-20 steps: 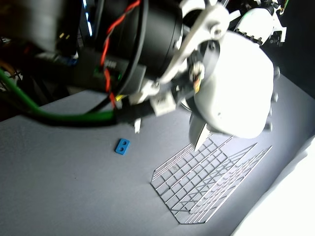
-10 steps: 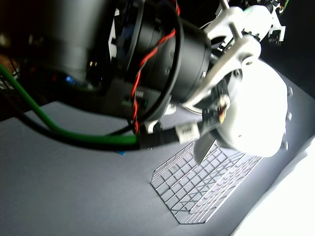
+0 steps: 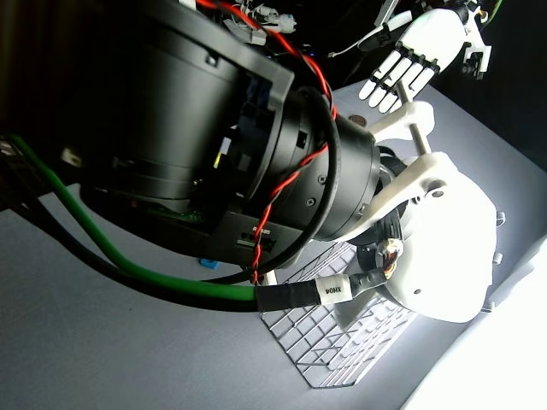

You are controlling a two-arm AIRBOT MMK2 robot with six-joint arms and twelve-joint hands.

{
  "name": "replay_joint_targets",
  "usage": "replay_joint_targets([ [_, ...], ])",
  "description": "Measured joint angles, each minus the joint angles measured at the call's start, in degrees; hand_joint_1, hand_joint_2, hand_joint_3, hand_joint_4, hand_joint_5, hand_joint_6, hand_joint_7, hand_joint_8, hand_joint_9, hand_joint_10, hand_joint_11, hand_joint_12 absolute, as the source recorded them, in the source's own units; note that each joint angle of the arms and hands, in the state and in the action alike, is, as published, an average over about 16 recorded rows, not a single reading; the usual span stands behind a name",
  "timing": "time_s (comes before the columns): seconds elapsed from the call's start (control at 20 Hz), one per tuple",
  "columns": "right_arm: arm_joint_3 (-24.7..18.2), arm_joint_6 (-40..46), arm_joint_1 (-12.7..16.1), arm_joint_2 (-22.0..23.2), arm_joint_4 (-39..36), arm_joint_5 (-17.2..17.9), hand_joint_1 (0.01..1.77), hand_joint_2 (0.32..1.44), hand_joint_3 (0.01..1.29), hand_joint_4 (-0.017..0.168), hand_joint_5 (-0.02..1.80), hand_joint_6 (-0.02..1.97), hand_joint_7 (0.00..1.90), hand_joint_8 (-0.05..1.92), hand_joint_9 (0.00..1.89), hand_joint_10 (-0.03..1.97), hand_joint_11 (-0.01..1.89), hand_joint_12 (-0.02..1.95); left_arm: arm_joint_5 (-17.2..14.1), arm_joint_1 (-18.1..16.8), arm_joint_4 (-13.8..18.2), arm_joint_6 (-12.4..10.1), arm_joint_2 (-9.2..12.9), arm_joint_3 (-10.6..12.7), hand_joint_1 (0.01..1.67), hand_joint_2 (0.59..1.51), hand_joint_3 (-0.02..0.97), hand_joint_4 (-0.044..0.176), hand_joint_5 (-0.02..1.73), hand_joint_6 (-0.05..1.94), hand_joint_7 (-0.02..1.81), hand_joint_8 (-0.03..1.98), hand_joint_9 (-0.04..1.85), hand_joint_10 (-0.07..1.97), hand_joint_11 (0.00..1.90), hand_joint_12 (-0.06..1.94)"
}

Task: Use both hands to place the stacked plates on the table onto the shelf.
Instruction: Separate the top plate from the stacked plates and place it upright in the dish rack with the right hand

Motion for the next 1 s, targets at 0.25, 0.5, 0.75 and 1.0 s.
replay_joint_targets([
  [0.25,0.4,-1.8,-1.2,-0.4,0.2,-1.0,1.22,0.99,0.01,0.004,0.96,0.89,1.11,0.73,1.34,0.02,0.85,1.13,1.6,1.4,-0.8,0.3,0.6,-1.0,0.02,1.021,0.012,0.003,0.02,0.01,0.02,0.0,0.02,0.01,0.02,0.0],
  [0.5,0.6,-2.9,-2.0,-0.6,0.3,-1.8,1.2,1.0,0.01,0.0,0.95,0.82,1.11,0.61,1.32,0.04,0.83,1.12,3.9,2.2,-1.4,0.7,1.2,-1.6,0.02,1.023,0.012,0.002,0.02,0.01,0.02,0.0,0.02,0.01,0.02,0.0],
  [0.75,0.7,-3.3,-2.9,-0.6,0.5,-2.3,1.19,1.01,0.01,-0.005,0.96,0.76,1.13,0.55,1.33,0.06,0.83,1.09,5.6,2.2,-1.1,1.0,1.4,-1.8,0.02,1.021,0.012,0.002,0.02,0.01,0.02,0.0,0.02,0.01,0.02,0.0],
  [1.0,0.8,-3.5,-4.0,-0.6,0.7,-2.7,1.18,1.0,0.01,-0.005,0.98,0.71,1.16,0.51,1.35,0.07,0.85,1.06,5.7,1.7,-0.3,1.2,0.6,-0.7,0.02,1.018,0.012,0.002,0.02,0.01,0.02,0.0,0.01,0.01,0.02,0.0],
])
